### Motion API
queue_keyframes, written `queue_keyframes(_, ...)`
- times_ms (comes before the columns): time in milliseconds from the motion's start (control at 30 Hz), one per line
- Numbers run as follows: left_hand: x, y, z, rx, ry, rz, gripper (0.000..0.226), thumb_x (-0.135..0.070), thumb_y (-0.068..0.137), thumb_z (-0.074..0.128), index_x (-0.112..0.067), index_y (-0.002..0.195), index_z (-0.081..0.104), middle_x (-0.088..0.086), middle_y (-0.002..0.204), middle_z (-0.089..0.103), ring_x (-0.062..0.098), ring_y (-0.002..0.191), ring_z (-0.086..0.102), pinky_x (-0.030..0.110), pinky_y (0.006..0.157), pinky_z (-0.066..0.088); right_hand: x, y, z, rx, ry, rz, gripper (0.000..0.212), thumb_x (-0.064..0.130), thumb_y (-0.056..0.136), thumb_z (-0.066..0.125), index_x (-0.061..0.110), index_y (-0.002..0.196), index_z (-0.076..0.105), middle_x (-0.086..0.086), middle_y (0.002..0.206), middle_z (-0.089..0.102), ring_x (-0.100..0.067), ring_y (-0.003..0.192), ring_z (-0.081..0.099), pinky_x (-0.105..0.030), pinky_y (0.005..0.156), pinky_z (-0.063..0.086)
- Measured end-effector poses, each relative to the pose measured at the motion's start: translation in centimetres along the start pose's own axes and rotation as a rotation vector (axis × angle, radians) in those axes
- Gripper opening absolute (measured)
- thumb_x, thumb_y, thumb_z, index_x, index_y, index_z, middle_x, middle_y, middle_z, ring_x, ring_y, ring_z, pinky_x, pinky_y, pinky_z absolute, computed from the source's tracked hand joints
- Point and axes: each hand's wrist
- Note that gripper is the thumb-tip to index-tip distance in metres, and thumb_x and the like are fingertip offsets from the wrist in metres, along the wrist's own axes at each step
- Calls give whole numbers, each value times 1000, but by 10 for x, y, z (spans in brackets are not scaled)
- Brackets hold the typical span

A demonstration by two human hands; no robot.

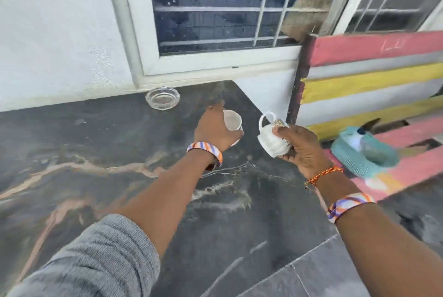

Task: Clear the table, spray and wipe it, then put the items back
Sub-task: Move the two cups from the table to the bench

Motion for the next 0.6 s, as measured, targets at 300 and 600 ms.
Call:
queue_keyframes(300, -136, -30, 140, 242, 0, 195, 74, -33, 73, 72, -11, 135, 38, 8, 134, 50, 25, 125, 46, 33, 98, 40, -10, -28, -200, -159, -85, 10, 32, 23, 59, 68, 11, 87, 64, -9, 79, 59, -15, 63, 56, -18, 54, 45)
queue_keyframes(600, -211, 1, 250, 438, 64, 333, 81, -32, 74, 74, -11, 141, 32, 8, 143, 42, 24, 132, 38, 33, 105, 34, -36, 19, -318, -299, -195, 59, 56, 13, 45, 76, 10, 99, 60, -3, 82, 60, -22, 78, 56, -28, 63, 49)
Point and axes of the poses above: each hand's wrist, its own y-axis towards the middle knuckle, its own z-axis out of the palm, x = y × z
